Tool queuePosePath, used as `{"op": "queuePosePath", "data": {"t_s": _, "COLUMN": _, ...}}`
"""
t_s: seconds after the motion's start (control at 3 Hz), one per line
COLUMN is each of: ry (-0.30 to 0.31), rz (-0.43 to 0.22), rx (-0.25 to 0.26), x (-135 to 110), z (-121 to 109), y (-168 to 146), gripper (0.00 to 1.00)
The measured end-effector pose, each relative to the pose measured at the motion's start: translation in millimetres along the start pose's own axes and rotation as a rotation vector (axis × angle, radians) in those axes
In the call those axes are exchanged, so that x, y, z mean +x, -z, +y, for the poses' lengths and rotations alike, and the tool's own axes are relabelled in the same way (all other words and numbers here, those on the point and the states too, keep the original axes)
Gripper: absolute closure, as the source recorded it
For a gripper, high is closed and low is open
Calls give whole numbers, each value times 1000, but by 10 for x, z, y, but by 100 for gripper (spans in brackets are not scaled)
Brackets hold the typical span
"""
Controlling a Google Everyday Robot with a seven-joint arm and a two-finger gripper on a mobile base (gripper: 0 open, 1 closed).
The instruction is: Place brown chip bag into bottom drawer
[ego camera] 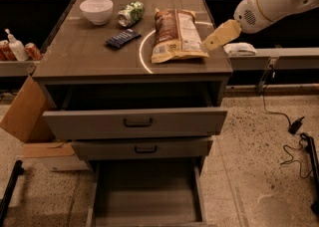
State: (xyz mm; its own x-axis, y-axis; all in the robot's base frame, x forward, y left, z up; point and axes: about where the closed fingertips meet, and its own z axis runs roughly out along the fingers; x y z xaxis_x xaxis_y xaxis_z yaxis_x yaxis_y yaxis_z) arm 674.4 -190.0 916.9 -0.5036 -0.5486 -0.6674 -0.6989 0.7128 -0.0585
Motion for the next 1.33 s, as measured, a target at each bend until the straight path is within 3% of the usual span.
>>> {"op": "queuePosePath", "data": {"t_s": 0.33, "ry": -67, "rz": -1, "rx": -12, "x": -316, "z": -31, "y": -526, "gripper": 0}}
{"op": "queuePosePath", "data": {"t_s": 0.67, "ry": -67, "rz": -1, "rx": -12, "x": -316, "z": -31, "y": -526, "gripper": 0}}
{"op": "queuePosePath", "data": {"t_s": 1.33, "ry": -138, "rz": -24, "rx": 9, "x": -426, "z": -115, "y": -768, "gripper": 0}}
